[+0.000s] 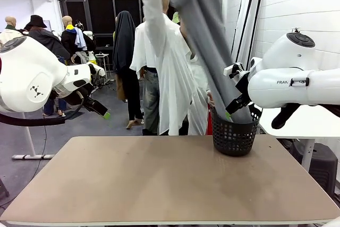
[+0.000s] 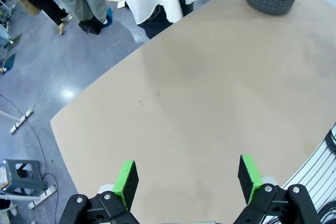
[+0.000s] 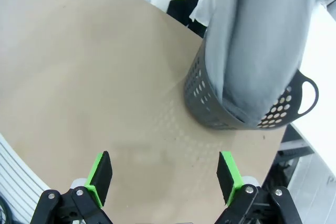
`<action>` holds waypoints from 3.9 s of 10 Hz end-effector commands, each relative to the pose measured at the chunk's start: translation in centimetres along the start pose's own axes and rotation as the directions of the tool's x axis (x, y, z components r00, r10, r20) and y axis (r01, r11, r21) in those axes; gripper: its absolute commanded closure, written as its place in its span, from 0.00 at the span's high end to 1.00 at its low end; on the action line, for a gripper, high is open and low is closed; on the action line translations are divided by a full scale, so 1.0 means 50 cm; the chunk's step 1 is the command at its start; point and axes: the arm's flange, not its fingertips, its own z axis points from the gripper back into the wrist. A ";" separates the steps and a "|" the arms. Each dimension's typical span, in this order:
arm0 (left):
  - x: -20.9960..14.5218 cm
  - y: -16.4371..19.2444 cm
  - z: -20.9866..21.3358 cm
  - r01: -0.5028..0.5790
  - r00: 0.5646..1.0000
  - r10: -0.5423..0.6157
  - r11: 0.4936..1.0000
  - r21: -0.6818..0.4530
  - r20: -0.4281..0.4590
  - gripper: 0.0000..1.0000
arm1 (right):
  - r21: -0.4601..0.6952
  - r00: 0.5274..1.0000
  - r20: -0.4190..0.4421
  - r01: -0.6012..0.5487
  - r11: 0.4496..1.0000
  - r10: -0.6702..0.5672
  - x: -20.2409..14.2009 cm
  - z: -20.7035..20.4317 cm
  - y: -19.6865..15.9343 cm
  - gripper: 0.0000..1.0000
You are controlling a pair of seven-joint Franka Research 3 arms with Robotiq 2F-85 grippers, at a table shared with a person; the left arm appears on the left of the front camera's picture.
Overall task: Fold the training pants.
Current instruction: Grab both ends of the Training pants handed by a person.
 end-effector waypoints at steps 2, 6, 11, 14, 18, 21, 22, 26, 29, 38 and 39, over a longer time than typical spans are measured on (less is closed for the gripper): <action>0.000 0.001 -0.001 0.000 1.000 0.000 1.000 -0.003 0.000 1.00 | 0.001 1.000 0.000 0.000 1.000 0.000 0.000 0.000 0.000 1.00; 0.000 0.001 -0.001 0.000 1.000 0.000 1.000 -0.003 0.000 1.00 | 0.001 1.000 0.000 0.000 1.000 0.000 0.000 0.000 0.000 1.00; 0.000 0.001 -0.001 0.000 1.000 0.000 1.000 -0.003 0.000 1.00 | 0.001 1.000 0.000 0.000 1.000 0.000 0.000 0.000 0.000 1.00; 0.000 0.001 -0.001 0.000 1.000 0.000 1.000 -0.003 0.000 1.00 | 0.001 1.000 0.000 0.000 1.000 0.000 0.000 0.000 0.000 1.00; 0.000 0.001 -0.001 0.000 1.000 0.000 1.000 -0.003 0.000 1.00 | 0.001 1.000 0.000 0.000 1.000 0.000 0.000 0.000 0.000 1.00; 0.000 0.001 -0.001 0.000 1.000 0.000 1.000 -0.003 0.000 1.00 | 0.001 1.000 0.000 0.000 1.000 0.000 0.000 0.000 0.000 1.00; 0.000 0.001 -0.001 0.000 1.000 0.000 1.000 -0.003 0.000 1.00 | 0.001 1.000 0.000 0.000 1.000 0.000 0.000 0.000 0.000 1.00; 0.000 0.001 -0.001 0.000 1.000 0.000 1.000 -0.003 0.000 1.00 | 0.001 1.000 0.000 0.000 1.000 0.000 0.000 0.000 0.000 1.00; 0.000 0.001 -0.001 0.000 1.000 0.000 1.000 -0.003 0.000 1.00 | 0.001 1.000 0.000 0.000 1.000 0.000 0.000 0.000 0.000 1.00; 0.000 0.001 -0.001 0.000 1.000 0.000 1.000 -0.003 0.000 1.00 | 0.001 1.000 0.000 0.000 1.000 0.000 0.000 0.000 0.000 1.00; 0.000 0.001 -0.001 0.000 1.000 0.000 1.000 -0.003 0.000 1.00 | 0.001 1.000 0.000 0.000 1.000 0.000 0.000 0.000 0.000 1.00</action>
